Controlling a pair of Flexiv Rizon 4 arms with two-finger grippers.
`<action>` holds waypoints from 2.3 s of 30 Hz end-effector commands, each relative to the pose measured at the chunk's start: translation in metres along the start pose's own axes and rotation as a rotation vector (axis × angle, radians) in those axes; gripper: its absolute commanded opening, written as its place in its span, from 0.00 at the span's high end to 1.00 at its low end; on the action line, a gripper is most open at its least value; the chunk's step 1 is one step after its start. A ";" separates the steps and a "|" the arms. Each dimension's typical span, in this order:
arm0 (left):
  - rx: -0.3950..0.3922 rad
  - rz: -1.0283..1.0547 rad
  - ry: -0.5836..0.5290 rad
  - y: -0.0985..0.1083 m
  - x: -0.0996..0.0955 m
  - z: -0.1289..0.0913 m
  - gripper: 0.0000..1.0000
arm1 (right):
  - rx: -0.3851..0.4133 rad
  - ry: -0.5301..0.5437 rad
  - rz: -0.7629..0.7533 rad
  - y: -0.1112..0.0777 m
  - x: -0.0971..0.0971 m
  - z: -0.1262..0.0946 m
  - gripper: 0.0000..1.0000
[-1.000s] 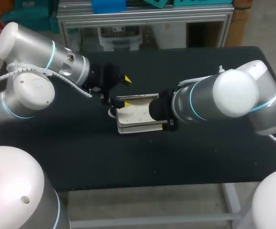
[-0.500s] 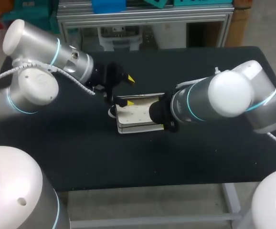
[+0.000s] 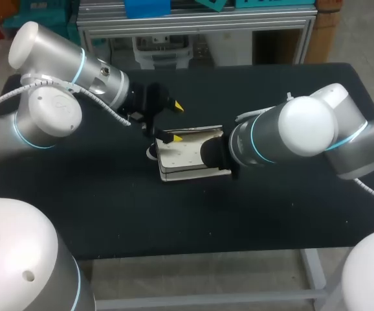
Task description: Pick up the bag, open it, inspect its contents, close it, and place it on the opposite side
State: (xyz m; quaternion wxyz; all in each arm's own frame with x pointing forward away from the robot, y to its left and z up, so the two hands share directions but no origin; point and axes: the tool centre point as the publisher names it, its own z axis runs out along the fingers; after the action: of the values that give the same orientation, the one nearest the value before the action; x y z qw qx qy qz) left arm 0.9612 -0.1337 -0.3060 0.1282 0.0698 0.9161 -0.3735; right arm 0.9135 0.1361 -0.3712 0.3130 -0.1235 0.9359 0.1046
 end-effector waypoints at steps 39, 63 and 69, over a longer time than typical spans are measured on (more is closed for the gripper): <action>-0.101 0.165 -0.058 0.010 0.044 0.034 1.00 | -0.007 -0.115 0.011 0.000 0.006 0.007 1.00; -0.005 0.139 -0.029 0.003 0.030 0.009 0.05 | -0.007 -0.115 0.011 0.000 0.006 0.007 1.00; -0.061 0.151 -0.112 0.003 0.022 0.020 0.55 | -0.007 -0.115 0.011 0.000 0.006 0.007 1.00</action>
State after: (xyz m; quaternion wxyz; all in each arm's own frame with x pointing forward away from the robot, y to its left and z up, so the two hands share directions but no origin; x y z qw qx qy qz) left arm 0.9460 -0.1346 -0.3197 0.1892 0.1242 0.9092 -0.3495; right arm 0.9140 0.1380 -0.3757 0.3110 -0.1190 0.9369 0.1064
